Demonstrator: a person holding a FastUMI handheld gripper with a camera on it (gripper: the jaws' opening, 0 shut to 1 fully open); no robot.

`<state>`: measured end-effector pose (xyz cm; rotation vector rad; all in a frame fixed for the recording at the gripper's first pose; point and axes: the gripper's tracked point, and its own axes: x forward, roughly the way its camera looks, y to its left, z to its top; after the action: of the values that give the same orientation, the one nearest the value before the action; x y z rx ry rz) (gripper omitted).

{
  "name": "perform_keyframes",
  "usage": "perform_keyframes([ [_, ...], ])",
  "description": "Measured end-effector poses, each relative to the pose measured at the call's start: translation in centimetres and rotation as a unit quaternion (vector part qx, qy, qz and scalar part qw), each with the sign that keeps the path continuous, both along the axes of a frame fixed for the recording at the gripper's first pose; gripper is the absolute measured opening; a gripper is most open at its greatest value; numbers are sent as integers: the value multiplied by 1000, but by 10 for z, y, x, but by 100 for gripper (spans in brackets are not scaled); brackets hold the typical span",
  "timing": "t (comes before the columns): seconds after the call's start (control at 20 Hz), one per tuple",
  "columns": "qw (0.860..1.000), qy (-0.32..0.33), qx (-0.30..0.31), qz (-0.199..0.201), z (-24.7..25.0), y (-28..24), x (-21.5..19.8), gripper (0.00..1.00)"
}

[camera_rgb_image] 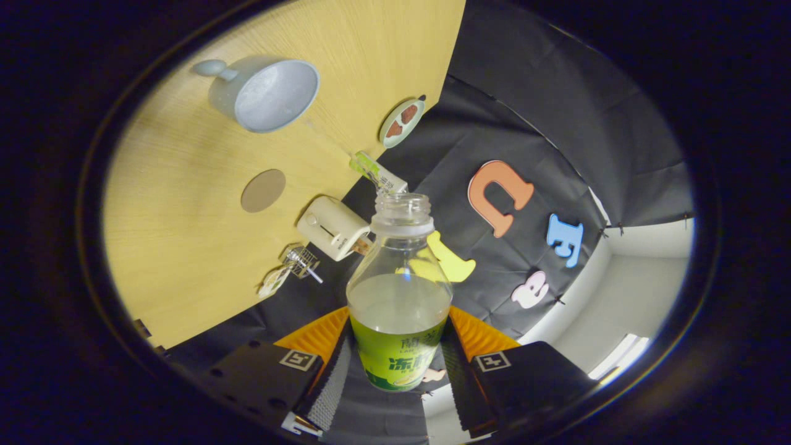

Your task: Take the bottle from table, then pour the juice into the cup, finally place the bottle on the coaster

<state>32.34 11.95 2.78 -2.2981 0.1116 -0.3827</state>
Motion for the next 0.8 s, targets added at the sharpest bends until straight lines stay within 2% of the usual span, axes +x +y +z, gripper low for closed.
perform_keyframes([
  [0.35,1000,-15,-20,8,16,8,-9,78],
  [0.8,999,-29,-16,16,31,11,-10,78],
])
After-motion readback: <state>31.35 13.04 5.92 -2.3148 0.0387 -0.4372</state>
